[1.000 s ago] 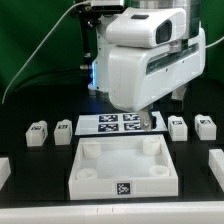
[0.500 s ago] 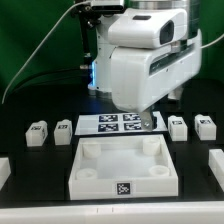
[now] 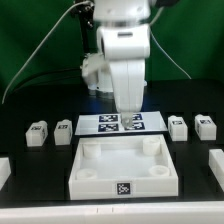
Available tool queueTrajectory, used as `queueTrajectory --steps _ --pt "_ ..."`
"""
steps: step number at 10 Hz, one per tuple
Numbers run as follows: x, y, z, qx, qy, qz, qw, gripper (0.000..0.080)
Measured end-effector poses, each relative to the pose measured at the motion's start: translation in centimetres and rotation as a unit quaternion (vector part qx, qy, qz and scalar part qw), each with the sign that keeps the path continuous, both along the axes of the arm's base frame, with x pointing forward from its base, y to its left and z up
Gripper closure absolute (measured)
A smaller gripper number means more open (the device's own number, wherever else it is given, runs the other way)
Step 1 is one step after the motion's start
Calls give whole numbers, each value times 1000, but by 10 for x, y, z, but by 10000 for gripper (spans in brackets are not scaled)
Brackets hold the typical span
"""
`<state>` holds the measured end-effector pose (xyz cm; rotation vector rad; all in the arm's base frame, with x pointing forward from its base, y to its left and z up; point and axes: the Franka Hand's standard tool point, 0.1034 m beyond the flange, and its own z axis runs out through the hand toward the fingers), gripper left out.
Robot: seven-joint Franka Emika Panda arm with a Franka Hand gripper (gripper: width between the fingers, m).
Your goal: Assemble one leg
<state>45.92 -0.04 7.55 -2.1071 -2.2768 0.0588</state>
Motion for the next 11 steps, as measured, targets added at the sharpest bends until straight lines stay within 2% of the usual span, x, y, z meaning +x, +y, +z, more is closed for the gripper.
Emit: queueTrajectory --steps 3,5,7,10,11 --pt "-19 -4 -47 11 8 -15 1000 150" --pt "-24 -5 -59 12 13 -23 1000 150" --pt "-23 -10 -59 12 12 -28 999 150" --pt "-24 -11 -59 12 13 -29 999 555" --pt "-24 -11 -59 12 13 -29 999 555"
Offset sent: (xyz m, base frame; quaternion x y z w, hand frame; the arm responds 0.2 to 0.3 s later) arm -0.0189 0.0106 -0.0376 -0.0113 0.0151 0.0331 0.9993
